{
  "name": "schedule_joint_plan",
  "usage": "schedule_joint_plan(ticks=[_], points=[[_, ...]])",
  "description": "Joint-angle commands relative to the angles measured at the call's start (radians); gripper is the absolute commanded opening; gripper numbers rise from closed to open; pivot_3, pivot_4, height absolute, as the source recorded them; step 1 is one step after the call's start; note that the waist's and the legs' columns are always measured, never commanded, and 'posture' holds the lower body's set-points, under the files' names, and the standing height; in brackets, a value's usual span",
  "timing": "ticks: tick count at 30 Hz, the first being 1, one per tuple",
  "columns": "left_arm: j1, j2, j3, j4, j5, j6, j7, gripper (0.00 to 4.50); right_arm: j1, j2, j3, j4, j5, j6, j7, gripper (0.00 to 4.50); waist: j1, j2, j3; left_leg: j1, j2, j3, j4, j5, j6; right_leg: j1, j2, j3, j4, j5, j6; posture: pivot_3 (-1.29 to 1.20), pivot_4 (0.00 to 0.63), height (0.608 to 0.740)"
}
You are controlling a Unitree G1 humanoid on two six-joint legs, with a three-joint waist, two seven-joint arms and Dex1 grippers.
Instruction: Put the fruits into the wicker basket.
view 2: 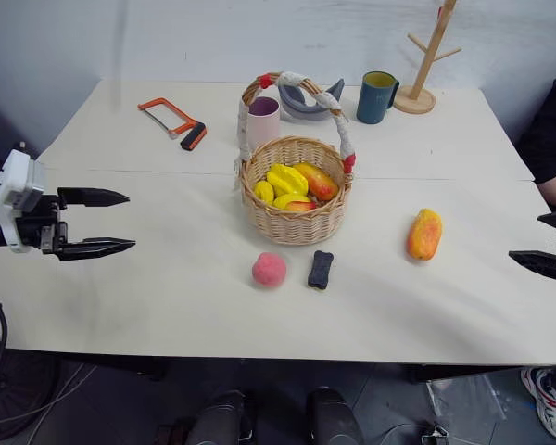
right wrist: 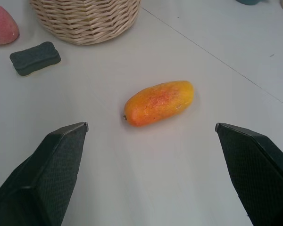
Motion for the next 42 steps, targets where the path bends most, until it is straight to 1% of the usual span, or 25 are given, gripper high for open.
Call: schedule_joint_plan(ticks=[1,5,14,17,20,21,24,27,30,32,34,36,37,39,42], points=[[-0.001,0.018,-0.001,-0.009,0.001,-0.027,-0.032,4.5,0.0,0.0,-0.05,-0.017,0.001,-0.018,0.005,4.47,0.0,0.0,0.0,0.0,0.0,0.0,0.0,0.0,0.0,0.0,0.0,0.0,0.0,0.0,0.0,0.0,0.15,0.74],[0.002,0.021,-0.004,-0.013,0.004,0.005,-0.014,4.5,0.012,0.001,-0.054,-0.022,-0.005,-0.024,0.004,4.47,0.0,0.0,0.0,0.0,0.0,0.0,0.0,0.0,0.0,-0.001,0.0,0.0,0.0,0.0,0.0,0.0,0.15,0.74],[-0.008,0.007,-0.013,-0.01,0.021,-0.009,0.013,4.5,0.034,0.0,-0.042,-0.013,-0.032,-0.054,-0.001,4.47,0.0,0.0,0.0,-0.001,0.0,0.001,0.0,0.0,0.0,-0.001,0.0,0.001,0.0,0.0,0.0,0.0,0.15,0.74],[-0.027,0.009,-0.004,-0.022,-0.018,0.087,0.036,4.5,0.026,0.001,-0.044,-0.023,-0.01,-0.014,-0.005,4.47,0.0,0.0,0.0,-0.001,0.0,0.001,0.0,0.0,0.0,-0.001,0.0,0.001,0.0,0.0,0.0,0.0,0.15,0.74],[-0.027,0.007,-0.008,-0.034,-0.011,0.081,0.045,4.5,0.02,-0.001,-0.04,-0.044,-0.009,-0.009,-0.008,4.47,0.0,0.0,0.0,-0.001,0.0,0.001,0.0,0.0,0.0,-0.001,0.0,0.001,0.0,0.0,0.0,0.0,0.15,0.74],[-0.034,0.006,-0.012,-0.035,-0.009,0.084,0.047,4.5,0.012,-0.007,-0.033,-0.048,-0.004,0.0,-0.009,4.47,-0.001,0.0,0.0,-0.001,0.0,0.001,0.0,0.0,0.0,-0.002,0.0,0.001,0.0,0.0,0.0,0.0,0.15,0.74],[-0.078,-0.022,-0.028,-0.076,-0.072,0.143,0.023,4.5,-0.066,-0.029,0.021,-0.112,0.072,0.073,-0.005,4.47,-0.001,0.0,0.0,-0.001,0.0,0.001,0.0,0.0,0.0,-0.002,0.0,0.001,0.001,0.0,0.0,0.0,0.15,0.74],[-0.105,-0.076,-0.062,-0.142,-0.107,0.183,0.028,4.5,-0.178,-0.034,0.138,-0.152,0.088,0.078,-0.022,4.47,-0.001,0.0,0.0,-0.001,0.0,0.001,0.001,0.0,0.0,-0.001,0.0,0.001,0.002,0.0,0.0,0.0,0.15,0.74],[-0.1,-0.122,-0.131,-0.24,-0.098,0.162,0.013,4.5,-0.321,-0.016,0.339,-0.239,0.044,0.016,-0.028,4.47,-0.003,0.0,0.0,-0.001,0.001,0.001,0.001,0.0,0.0,-0.002,0.0,0.001,0.001,0.0,0.0,0.0,0.15,0.74],[-0.127,-0.148,-0.17,-0.273,-0.095,0.163,0.009,4.5,-0.436,0.017,0.494,-0.285,-0.012,-0.044,-0.014,4.47,-0.008,0.0,0.0,-0.003,0.001,0.001,0.0,0.0,-0.001,-0.005,0.001,0.001,0.002,0.0,0.0,0.0,0.15,0.74],[-0.147,-0.156,-0.199,-0.299,-0.095,0.165,-0.007,4.5,-0.536,0.061,0.644,-0.301,-0.113,-0.15,0.015,4.47,-0.01,0.0,0.0,-0.008,0.001,0.001,0.002,0.0,-0.002,-0.01,0.002,0.002,0.003,0.0,0.0,0.0,0.15,0.74],[-0.153,-0.156,-0.218,-0.32,-0.095,0.165,-0.018,4.5,-0.606,0.103,0.744,-0.292,-0.183,-0.227,0.043,4.47,-0.01,0.0,0.0,-0.013,0.003,0.001,0.005,0.001,-0.002,-0.014,0.006,0.002,0.004,0.0,0.0,0.0,0.15,0.74],[-0.154,-0.159,-0.227,-0.335,-0.093,0.165,-0.015,4.5,-0.649,0.139,0.806,-0.269,-0.245,-0.299,0.049,4.47,-0.01,0.0,0.0,-0.014,0.003,0.0,0.005,0.001,-0.003,-0.015,0.006,0.002,0.004,0.0,0.0,0.0,0.15,0.74],[-0.152,-0.162,-0.239,-0.36,-0.088,0.166,-0.007,4.5,-0.724,0.207,0.924,-0.192,-0.386,-0.49,0.064,4.47,-0.012,0.001,0.0,-0.014,0.004,0.001,0.006,0.001,-0.003,-0.015,0.007,0.003,0.004,0.0,0.0,0.0,0.15,0.74],[-0.145,-0.162,-0.235,-0.39,-0.096,0.181,0.009,4.5,-0.806,0.291,1.03,-0.054,-0.522,-0.698,0.061,4.47,-0.014,0.001,0.001,-0.015,0.004,0.001,0.007,0.001,-0.003,-0.015,0.007,0.003,0.004,0.0,0.0,0.0,0.15,0.74]])
